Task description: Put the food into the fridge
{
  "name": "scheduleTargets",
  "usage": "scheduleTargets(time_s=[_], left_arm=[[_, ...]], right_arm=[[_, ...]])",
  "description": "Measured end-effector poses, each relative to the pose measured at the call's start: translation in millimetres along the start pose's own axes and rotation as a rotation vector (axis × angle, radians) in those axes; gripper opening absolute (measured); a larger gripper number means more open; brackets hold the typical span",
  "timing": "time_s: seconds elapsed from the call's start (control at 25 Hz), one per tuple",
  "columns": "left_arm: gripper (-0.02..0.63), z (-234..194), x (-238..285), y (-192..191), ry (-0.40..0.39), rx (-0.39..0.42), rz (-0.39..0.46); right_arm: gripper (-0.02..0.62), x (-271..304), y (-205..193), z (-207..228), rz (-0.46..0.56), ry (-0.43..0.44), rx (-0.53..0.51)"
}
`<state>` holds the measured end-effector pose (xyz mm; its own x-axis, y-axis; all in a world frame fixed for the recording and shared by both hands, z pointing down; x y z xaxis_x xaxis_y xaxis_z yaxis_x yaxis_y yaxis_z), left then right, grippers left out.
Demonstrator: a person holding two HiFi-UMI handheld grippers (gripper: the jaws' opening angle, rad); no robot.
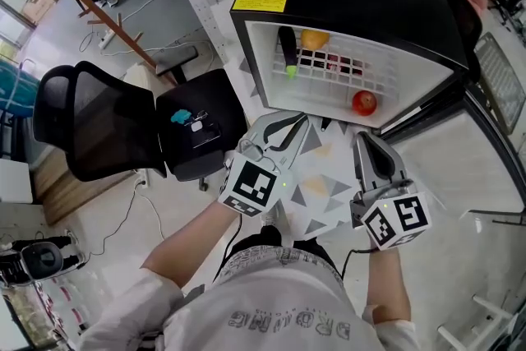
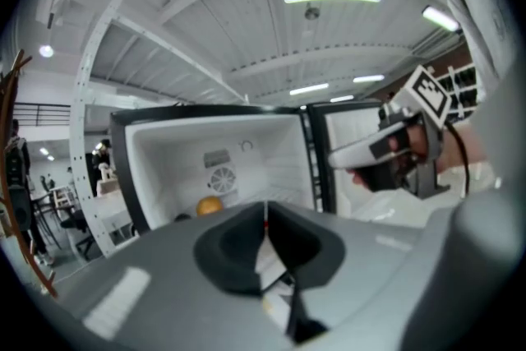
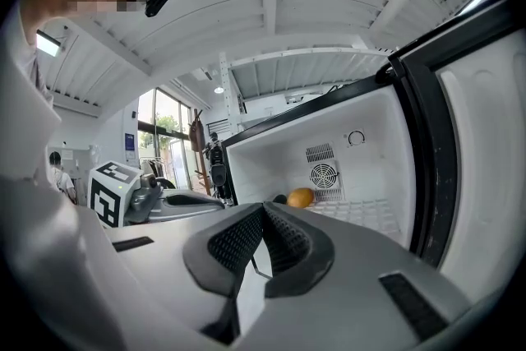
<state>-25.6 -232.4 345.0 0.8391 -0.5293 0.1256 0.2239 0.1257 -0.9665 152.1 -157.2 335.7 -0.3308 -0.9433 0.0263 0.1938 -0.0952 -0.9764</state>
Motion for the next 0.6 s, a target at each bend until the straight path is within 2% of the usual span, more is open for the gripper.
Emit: scheduleTargets(time_s=[0.36,0.6], left_arm=[[0.008,4,-37,-21,-0.037,-0.065,0.016],[0.008,-5,-46,-23,-0.04,-0.047,0.045]], right_arm=[[0.003,0,3,-6,0.001,-0.017,-0.014],[0.003,-1,0,-5,-0.005,-0.021,-0.009]])
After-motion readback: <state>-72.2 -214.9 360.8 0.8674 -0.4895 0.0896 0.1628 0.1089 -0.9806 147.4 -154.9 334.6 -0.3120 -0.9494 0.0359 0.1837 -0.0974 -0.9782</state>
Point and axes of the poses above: the fingertips, and each gripper's own axes: x forward along the fingers, z to its right, y out of its top, the point moved 8 cm from there along -x, backward along the fingers, and after that the axes turned 7 degrees about z, right-handed, at the moved point
